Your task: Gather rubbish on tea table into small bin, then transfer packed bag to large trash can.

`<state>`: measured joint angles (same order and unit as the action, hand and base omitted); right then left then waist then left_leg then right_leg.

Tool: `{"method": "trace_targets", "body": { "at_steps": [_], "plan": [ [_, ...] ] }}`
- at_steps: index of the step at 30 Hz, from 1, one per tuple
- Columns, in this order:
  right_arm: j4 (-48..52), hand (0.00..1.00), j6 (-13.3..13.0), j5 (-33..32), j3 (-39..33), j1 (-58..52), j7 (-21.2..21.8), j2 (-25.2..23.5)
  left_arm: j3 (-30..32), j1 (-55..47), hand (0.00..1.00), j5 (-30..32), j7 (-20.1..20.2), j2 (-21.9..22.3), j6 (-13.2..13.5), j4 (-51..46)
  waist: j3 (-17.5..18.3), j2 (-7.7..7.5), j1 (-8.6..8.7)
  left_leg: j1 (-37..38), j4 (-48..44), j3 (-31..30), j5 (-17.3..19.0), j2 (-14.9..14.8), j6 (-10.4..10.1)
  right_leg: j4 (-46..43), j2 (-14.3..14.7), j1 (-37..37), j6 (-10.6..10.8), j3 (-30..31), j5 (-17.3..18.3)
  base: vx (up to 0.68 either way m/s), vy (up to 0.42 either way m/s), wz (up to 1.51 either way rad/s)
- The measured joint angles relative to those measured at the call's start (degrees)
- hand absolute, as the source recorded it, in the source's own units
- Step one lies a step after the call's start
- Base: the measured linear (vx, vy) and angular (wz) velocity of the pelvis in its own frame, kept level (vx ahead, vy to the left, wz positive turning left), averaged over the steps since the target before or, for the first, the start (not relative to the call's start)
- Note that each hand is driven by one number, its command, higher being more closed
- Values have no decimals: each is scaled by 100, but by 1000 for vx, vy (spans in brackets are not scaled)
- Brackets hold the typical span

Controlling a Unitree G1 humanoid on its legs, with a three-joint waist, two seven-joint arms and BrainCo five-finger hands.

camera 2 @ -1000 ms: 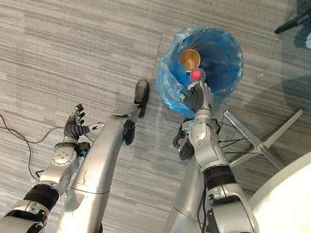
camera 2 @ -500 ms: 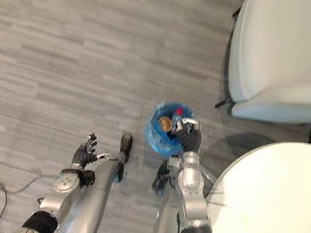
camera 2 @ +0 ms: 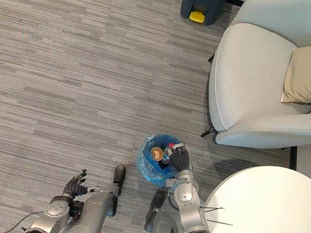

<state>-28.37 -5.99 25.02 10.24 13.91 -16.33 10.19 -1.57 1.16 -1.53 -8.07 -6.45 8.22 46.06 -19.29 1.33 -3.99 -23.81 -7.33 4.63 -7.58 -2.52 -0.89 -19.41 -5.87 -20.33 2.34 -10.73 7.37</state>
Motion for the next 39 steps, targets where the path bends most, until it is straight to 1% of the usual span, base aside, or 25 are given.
{"method": "trace_targets", "body": {
  "at_steps": [2, 3, 4, 6, 9, 11, 13, 14, 15, 16, 17, 18, 19, 20, 21, 23, 26, 27, 31, 33, 34, 36, 37, 38, 39],
  "plan": [
    [-175, 0, 26, 74, 106, 297, -83, 156, 3, 103, 0, -1, -89, -12, 43, -3, -159, 114, 2, -195, -91, 0, 25, 14, -31, -212, -30, -232, 2, 53, 36, -129, 30, -8],
    [-243, 0, 49, 188, 148, 428, -128, 193, 5, 155, 0, -3, -103, -26, 56, -3, -241, 129, 3, -290, -128, 0, 25, 18, -31, -317, -36, -367, -3, 95, 40, -154, 16, -17],
    [-246, 0, 97, 291, 159, 552, -164, 220, 4, 238, 0, -5, -113, -37, 76, -4, -357, 127, -8, -435, -227, -2, 26, 14, -31, -453, -39, -555, -10, 146, 45, -103, -2, -14],
    [-337, 0, 151, 437, 173, 719, -257, 214, 2, 314, 0, -7, -190, -27, 111, -14, -456, 121, 3, -716, -405, -16, 31, 2, -26, -658, -54, -831, -49, 141, 94, -130, -15, -3],
    [-453, 0, 262, 489, 266, 875, -371, 269, 9, 456, 0, -36, -248, 93, 118, -78, -538, 128, -12, -1138, -637, -23, 43, -38, -11, -902, -64, -1232, -66, 114, 154, -119, -28, 1],
    [-442, 0, 273, 489, 376, 980, -436, 268, 17, 516, 0, -76, -325, 176, 119, -160, -577, 128, -1, -1450, -853, -62, 72, -52, 24, -1097, -80, -1515, -72, 76, 202, -104, -30, 7],
    [-454, 0, 294, 489, 407, 1192, -500, 275, 130, 677, 0, -260, -368, 304, 127, -348, -595, 144, -8, -2053, -1268, -99, 152, -66, 67, -1486, -126, -2069, -105, 46, 287, -98, -27, 6],
    [-460, 0, 302, 490, 418, 1271, -501, 276, 149, 731, 0, -288, -387, 315, 133, -395, -616, 145, -9, -2222, -1387, -108, 176, -75, 81, -1592, -132, -2222, -116, 44, 307, -86, -21, 2],
    [-471, 0, 345, 496, 424, 1477, -531, 284, 187, 868, 0, -355, -456, 331, 178, -483, -737, 150, -13, -2529, -1652, -121, 243, -97, 110, -1820, -147, -2494, -131, 47, 359, -74, -14, -1],
    [-484, 0, 381, 499, 426, 1569, -581, 291, 212, 924, 0, -408, -474, 326, 203, -543, -779, 151, -16, -2681, -1786, -125, 279, -104, 113, -1945, -159, -2635, -126, 52, 390, -102, -19, 1],
    [-562, 0, 423, 520, 425, 1781, -658, 336, 261, 1045, 0, -475, -494, 324, 249, -633, -840, 150, -22, -3055, -2059, -135, 345, -104, 143, -2245, -217, -2985, -136, 48, 472, -110, -22, 7],
    [-732, 0, 464, 583, 424, 2014, -717, 428, 323, 1205, 0, -546, -512, 334, 295, -701, -911, 161, -40, -3397, -2332, -136, 400, -102, 175, -2539, -261, -3317, -137, 59, 562, -132, -31, 9],
    [-785, 0, 492, 628, 422, 2114, -725, 483, 365, 1279, 0, -578, -548, 339, 323, -751, -960, 163, -51, -3555, -2450, -137, 417, -99, 197, -2677, -289, -3469, -142, 59, 600, -130, -31, 12],
    [-876, 0, 544, 694, 417, 2317, -743, 611, 379, 1431, 0, -673, -603, 348, 372, -869, -1064, 160, -129, -3847, -2649, -136, 438, -90, 222, -2918, -338, -3766, -159, 70, 654, -110, -23, 5],
    [-969, 0, 597, 711, 407, 2463, -751, 723, 384, 1575, 0, -695, -621, 349, 421, -975, -1093, 155, -182, -4153, -2793, -134, 444, -92, 224, -3096, -354, -4080, -166, 96, 671, -109, -14, 4],
    [-1165, 0, 651, 711, 406, 2707, -751, 792, 390, 1702, 0, -781, -660, 350, 487, -1141, -1141, 158, -205, -4499, -2962, -121, 444, -83, 224, -3332, -420, -4437, -178, 95, 710, -106, -1, 7],
    [-1534, 0, 660, 709, 408, 2956, -759, 836, 390, 1833, 0, -938, -709, 354, 553, -1315, -1145, 159, -298, -4904, -3154, -105, 444, -51, 225, -3628, -494, -4883, -177, 134, 769, -86, 5, 8],
    [-1658, 100, 677, 709, 409, 3035, -758, 836, 388, 1857, 0, -979, -709, 355, 589, -1385, -1145, 159, -302, -5023, -3157, -69, 444, -42, 225, -3704, -534, -5025, -182, 137, 775, -80, 6, 14],
    [-2104, 100, 794, 700, 399, 3288, -738, 846, 376, 1974, 0, -1128, -726, 323, 598, -1438, -1146, 157, -307, -5270, -3005, 111, 435, -26, 216, -3768, -653, -5391, -187, 162, 777, -63, 8, 20],
    [-2210, 100, 834, 676, 429, 3282, -741, 863, 394, 1991, 0, -1182, -744, 297, 601, -1448, -1148, 164, -315, -5345, -3105, 100, 418, -37, 225, -3867, -686, -5437, -189, 137, 780, -52, 26, 8],
    [-2206, 100, 844, 637, 433, 3340, -739, 904, 386, 2014, 0, -1180, -757, 279, 602, -1439, -1148, 165, -294, -5384, -3126, 120, 421, -13, 221, -3932, -731, -5480, -181, 153, 792, -57, 33, 5],
    [-2206, 100, 851, 552, 430, 3375, -746, 953, 376, 2019, 0, -1180, -757, 288, 603, -1437, -1148, 165, -301, -5381, -2964, 169, 421, -2, 219, -3832, -731, -5504, -181, 165, 791, -52, 41, 11],
    [-2197, 100, 844, 443, 431, 3396, -745, 1007, 418, 2020, 0, -1239, -752, 276, 594, -1475, -1150, 168, -298, -5445, -3288, 144, 468, -4, 274, -3791, -751, -5504, -186, 153, 789, -37, 45, -4],
    [-2196, 100, 845, 418, 445, 3369, -741, 1064, 416, 2006, 0, -1230, -757, 289, 595, -1428, -1149, 165, -352, -5428, -3581, 43, 552, -16, 372, -3873, -743, -5488, -178, 135, 785, -10, 44, -6],
    [-2145, 100, 841, 353, 447, 3369, -741, 1056, 432, 2013, 0, -1235, -755, 248, 580, -1338, -1150, 167, -310, -5434, -3603, 68, 627, 25, 432, -3937, -801, -5492, -158, 162, 776, -10, 31, -3]
  ]
}}
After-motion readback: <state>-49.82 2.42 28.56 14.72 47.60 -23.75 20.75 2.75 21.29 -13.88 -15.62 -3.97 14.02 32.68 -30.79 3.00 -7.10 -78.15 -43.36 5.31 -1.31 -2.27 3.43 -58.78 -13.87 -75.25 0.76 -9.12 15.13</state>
